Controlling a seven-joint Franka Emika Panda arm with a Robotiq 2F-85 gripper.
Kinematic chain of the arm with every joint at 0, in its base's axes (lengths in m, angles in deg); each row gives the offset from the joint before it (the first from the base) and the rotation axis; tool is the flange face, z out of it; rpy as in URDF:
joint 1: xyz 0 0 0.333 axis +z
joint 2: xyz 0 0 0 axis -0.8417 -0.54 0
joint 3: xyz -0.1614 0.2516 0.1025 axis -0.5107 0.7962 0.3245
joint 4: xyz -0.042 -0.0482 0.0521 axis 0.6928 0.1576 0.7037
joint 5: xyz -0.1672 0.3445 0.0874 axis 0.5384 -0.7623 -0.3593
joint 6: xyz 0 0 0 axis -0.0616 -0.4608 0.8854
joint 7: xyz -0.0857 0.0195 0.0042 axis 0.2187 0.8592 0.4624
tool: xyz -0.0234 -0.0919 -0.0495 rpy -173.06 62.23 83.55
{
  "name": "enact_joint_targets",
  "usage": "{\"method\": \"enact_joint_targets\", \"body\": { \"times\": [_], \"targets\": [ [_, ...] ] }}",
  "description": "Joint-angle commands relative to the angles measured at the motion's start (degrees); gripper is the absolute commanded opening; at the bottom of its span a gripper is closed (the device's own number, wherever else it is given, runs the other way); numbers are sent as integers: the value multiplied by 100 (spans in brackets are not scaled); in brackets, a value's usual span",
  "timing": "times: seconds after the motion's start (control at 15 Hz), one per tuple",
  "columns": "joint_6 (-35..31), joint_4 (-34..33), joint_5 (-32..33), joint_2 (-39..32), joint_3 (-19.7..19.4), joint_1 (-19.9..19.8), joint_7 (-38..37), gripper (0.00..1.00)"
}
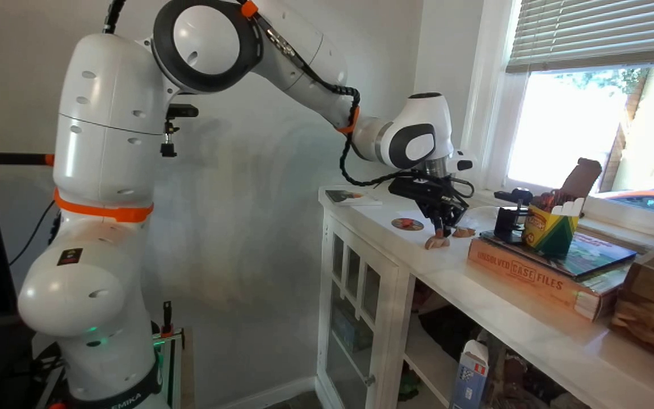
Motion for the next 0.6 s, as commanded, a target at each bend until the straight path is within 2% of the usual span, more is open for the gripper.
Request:
{"method": "enact_joint_targets", "body": {
  "times": [0.0, 0.53],
  "targets": [
    [-46, -133, 30, -194, 3, 29, -157, 6],
    [2, -136, 67, -158, -14, 28, -213, 6]
  ]
}}
